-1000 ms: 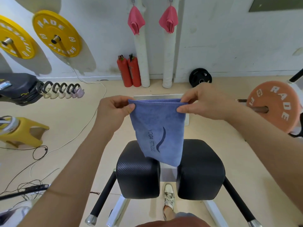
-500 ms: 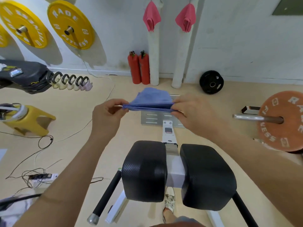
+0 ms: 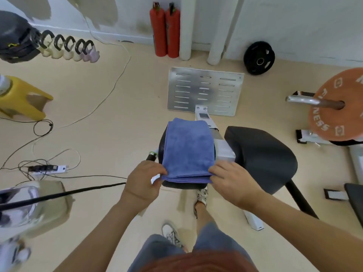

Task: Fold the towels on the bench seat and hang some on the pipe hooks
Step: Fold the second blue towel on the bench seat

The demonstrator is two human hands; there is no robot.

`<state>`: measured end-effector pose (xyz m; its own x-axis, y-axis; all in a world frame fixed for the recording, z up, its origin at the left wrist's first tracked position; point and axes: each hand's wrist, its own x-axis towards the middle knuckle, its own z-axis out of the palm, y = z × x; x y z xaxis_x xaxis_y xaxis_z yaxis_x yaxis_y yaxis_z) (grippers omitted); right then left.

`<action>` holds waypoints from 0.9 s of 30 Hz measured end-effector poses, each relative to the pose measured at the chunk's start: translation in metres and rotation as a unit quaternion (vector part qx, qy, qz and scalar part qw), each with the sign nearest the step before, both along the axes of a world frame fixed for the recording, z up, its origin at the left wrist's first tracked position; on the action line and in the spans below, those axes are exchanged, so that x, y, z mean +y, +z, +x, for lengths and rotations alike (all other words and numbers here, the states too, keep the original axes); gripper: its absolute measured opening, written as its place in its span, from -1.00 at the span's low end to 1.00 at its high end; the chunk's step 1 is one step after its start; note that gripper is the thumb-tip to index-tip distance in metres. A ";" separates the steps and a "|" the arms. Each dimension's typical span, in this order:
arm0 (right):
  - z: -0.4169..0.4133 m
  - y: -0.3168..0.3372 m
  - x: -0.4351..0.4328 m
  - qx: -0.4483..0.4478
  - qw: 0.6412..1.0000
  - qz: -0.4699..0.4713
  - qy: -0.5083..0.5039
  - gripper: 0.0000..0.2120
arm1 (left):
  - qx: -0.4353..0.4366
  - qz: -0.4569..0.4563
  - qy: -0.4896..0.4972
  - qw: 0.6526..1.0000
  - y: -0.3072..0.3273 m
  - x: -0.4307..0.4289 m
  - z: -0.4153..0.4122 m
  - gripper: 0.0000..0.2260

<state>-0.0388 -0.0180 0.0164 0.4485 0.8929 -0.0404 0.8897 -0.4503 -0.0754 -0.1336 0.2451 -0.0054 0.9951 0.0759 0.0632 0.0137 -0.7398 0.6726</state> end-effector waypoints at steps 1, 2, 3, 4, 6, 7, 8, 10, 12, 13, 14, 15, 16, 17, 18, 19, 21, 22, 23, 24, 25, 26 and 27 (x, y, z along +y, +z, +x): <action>-0.007 0.002 0.000 -0.004 1.000 0.005 0.003 -0.94 | -0.012 0.022 -0.029 0.999 0.000 0.003 -0.004 -0.87; -0.014 0.004 0.002 -0.007 1.000 0.012 0.006 -0.92 | -0.020 0.043 -0.054 0.997 0.002 0.006 -0.008 -0.85; -0.021 0.006 0.004 -0.010 1.000 0.021 0.010 -0.90 | -0.020 0.062 -0.079 0.995 0.004 0.009 -0.012 -0.83; -0.027 0.007 0.005 -0.016 0.999 0.035 0.011 -0.88 | -0.017 0.078 -0.096 0.992 0.005 0.012 -0.016 -0.83; -0.035 0.005 0.008 -0.027 0.997 0.073 0.005 -0.88 | -0.005 0.112 -0.122 0.986 0.010 0.015 -0.023 -0.85; -0.038 0.005 0.010 -0.027 0.995 0.095 0.000 -0.89 | 0.005 0.132 -0.131 0.983 0.013 0.016 -0.026 -0.85; -0.041 0.004 0.012 -0.021 0.993 0.114 -0.004 -0.91 | 0.016 0.152 -0.142 0.978 0.018 0.015 -0.027 -0.81; -0.043 0.006 0.016 -0.008 0.990 0.141 -0.003 -0.93 | 0.029 0.178 -0.158 0.971 0.026 0.008 -0.025 -0.74; -0.042 0.011 0.019 0.000 0.987 0.160 -0.004 -0.92 | 0.056 0.187 -0.162 0.967 0.033 -0.008 -0.025 -0.62; -0.041 0.013 0.020 -0.001 0.986 0.169 -0.008 -0.91 | 0.068 0.192 -0.165 0.965 0.035 -0.020 -0.025 -0.49; -0.039 0.015 0.022 0.001 0.984 0.178 -0.013 -0.92 | 0.084 0.194 -0.167 0.963 0.034 -0.033 -0.023 -0.34; -0.038 0.016 0.023 0.008 0.983 0.184 -0.016 -0.94 | 0.102 0.194 -0.165 0.962 0.031 -0.046 -0.022 -0.23; -0.036 0.018 0.023 0.019 0.982 0.189 -0.016 -0.94 | 0.120 0.189 -0.160 0.961 0.028 -0.059 -0.019 -0.19; -0.035 0.018 0.024 0.037 0.981 0.189 -0.015 -0.90 | 0.116 0.175 -0.145 0.967 0.024 -0.069 -0.015 -0.25; -0.033 0.020 0.024 0.061 0.981 0.183 -0.015 -0.86 | 0.094 0.150 -0.122 0.977 0.018 -0.075 -0.010 -0.42; -0.030 0.023 0.024 0.091 0.980 0.173 -0.022 -0.84 | 0.067 0.126 -0.101 0.985 0.018 -0.079 -0.003 -0.63; -0.024 0.035 0.026 0.197 0.970 0.122 -0.075 -0.77 | 0.069 0.133 -0.081 0.985 0.024 -0.076 0.010 -0.88; -0.018 0.044 0.025 0.271 0.953 0.084 -0.109 -0.73 | 0.109 0.150 -0.093 0.978 0.030 -0.074 0.017 -0.87; -0.009 0.052 0.024 0.353 0.925 0.039 -0.134 -0.70 | 0.160 0.171 -0.120 0.965 0.035 -0.071 0.024 -0.83; 0.002 0.058 0.024 0.426 0.891 0.005 -0.159 -0.71 | 0.212 0.176 -0.158 0.948 0.038 -0.066 0.030 -0.80; 0.014 0.058 0.023 0.469 0.862 -0.005 -0.192 -0.75 | 0.250 0.183 -0.196 0.930 0.039 -0.060 0.039 -0.79; 0.028 0.054 0.023 0.485 0.842 -0.002 -0.235 -0.78 | 0.257 0.190 -0.227 0.920 0.038 -0.054 0.049 -0.81; 0.041 0.044 0.022 0.478 0.831 0.000 -0.284 -0.75 | 0.256 0.190 -0.247 0.915 0.039 -0.049 0.059 -0.84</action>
<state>0.0025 0.0040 0.0606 0.5598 0.5479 -0.6217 0.0667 -0.7776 -0.6253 -0.0742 0.1963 0.0335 0.8085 -0.3215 -0.4929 -0.1439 -0.9202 0.3641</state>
